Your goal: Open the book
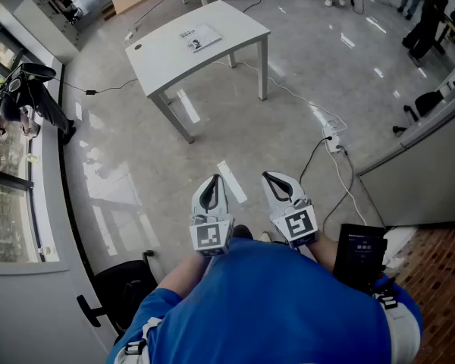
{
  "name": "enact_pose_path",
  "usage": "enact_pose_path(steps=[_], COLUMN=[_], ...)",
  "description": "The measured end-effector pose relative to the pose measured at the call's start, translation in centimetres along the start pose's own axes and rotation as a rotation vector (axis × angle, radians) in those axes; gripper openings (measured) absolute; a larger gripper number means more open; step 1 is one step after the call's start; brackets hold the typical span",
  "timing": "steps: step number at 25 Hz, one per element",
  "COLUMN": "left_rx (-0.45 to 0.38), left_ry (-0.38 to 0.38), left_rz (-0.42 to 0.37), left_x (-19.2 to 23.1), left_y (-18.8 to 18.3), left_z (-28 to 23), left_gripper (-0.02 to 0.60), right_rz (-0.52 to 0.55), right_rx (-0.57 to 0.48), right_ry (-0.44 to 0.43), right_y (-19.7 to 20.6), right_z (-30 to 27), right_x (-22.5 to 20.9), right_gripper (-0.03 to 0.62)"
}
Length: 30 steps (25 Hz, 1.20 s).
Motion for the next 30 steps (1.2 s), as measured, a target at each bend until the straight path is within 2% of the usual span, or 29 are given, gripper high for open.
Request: enact_pose_path(steps=[5,13,20,25,30], left_rx=[0.011,0.016,0.022,0.029,0.022], left_ry=[-0.017,-0.035,-0.027,-0.008,-0.010], left_rz=[0.003,0.010,0.063,0.036,0.040], left_x=[0.3,2.0,6.7,10.4,13.4], left_y=[0.1,0.3,-0.5,-1.6,-2.1], left_z=[-1.9,-10.2,-19.2,-25.2,-29.7], left_gripper=[0.006,0.006,0.006,0.006,0.006], right_rz=[-0.017,-0.040,-0.042,-0.028,0.016], right_rx=[0.001,0.035,0.065,0.055,0.089], right_ry=[-0.001,0.003,-0.004,0.004,0.007], right_y=[0.4,2.3,1.9,0.5,-0.3], right_z=[-0.8,-6.4,-15.4,-22.4,-27.6], right_x=[-1.3,-6.7,-11.4,-14.5,-17.0], right_gripper=[0.003,0.003,0.003,0.003,0.003])
Point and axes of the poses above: the fingertips, and each gripper's own axes: z backward along the fingers, x to its left, y out of its underside, the point moved 6 cm from there along z, backward along the fingers, and after that the axes turned 7 degrees about z, right-handed, at the moved point
